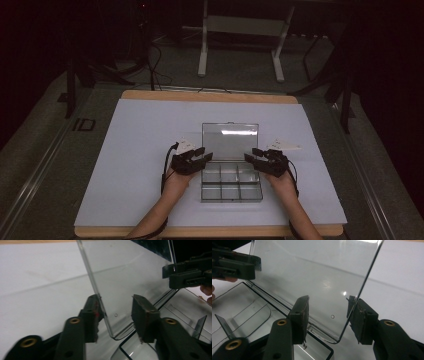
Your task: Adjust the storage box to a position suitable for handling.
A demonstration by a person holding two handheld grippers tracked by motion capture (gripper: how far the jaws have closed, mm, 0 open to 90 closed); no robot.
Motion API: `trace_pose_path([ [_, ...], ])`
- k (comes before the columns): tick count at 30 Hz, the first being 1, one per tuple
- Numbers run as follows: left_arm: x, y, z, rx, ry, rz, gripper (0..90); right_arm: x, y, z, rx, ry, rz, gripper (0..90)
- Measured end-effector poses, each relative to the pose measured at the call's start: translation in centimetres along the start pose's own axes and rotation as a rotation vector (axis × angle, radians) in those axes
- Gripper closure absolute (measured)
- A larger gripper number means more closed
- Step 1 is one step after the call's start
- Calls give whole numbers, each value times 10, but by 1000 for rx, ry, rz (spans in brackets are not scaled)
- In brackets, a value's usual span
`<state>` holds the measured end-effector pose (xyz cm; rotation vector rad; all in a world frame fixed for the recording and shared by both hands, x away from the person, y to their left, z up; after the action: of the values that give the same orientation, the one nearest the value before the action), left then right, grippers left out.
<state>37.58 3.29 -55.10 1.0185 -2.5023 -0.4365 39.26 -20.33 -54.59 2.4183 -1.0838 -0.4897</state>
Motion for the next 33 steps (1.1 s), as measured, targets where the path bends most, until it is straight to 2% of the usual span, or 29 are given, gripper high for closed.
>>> trace_pose_path([
  [4,0,-2,1,-18,-1,-8,557,1,-2,-2,-40,-32,-5,502],
  [6,0,-3,1,-23,4,-6,545,1,-2,-3,-52,-33,-1,495],
  [10,1,-6,1,-36,11,-13,502,1,-3,-3,-58,-45,2,488],
  [14,0,-8,1,-43,45,-15,476,2,-4,-1,-62,-95,-9,473],
  [17,-1,-9,1,-56,50,-22,471,3,-5,-1,-59,-115,-18,469],
  [19,0,-9,0,-62,20,-43,458,3,-6,-1,-66,-121,-16,468],
  [20,0,-9,-1,-68,22,-46,452,3,-6,-1,-70,-124,-15,468],
  [22,-1,-11,-1,-81,44,-41,449,3,-6,-2,-85,-134,-16,463],
  [24,-1,-11,-2,-92,45,-51,433,4,-8,-2,-99,-156,-24,452],
  [28,-3,-12,-1,-102,89,-35,431,4,-9,-2,-114,-181,-26,437],
  [31,-4,-13,-1,-110,91,-46,401,5,-10,-2,-135,-191,-12,413],
  [33,-5,-13,-1,-114,94,-39,396,5,-11,-3,-148,-190,-7,404],
])
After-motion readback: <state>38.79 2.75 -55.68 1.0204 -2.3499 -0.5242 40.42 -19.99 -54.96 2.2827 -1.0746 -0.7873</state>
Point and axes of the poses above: each handheld gripper's, and its own axes: y roughly backward along the jaws, z roughly out of its underside, x roughly to its right, the point moved 6 cm from there along -y, roughly forward along the jaws, and after that the axes turned 3 degrees about z, right-handed, at the moved point
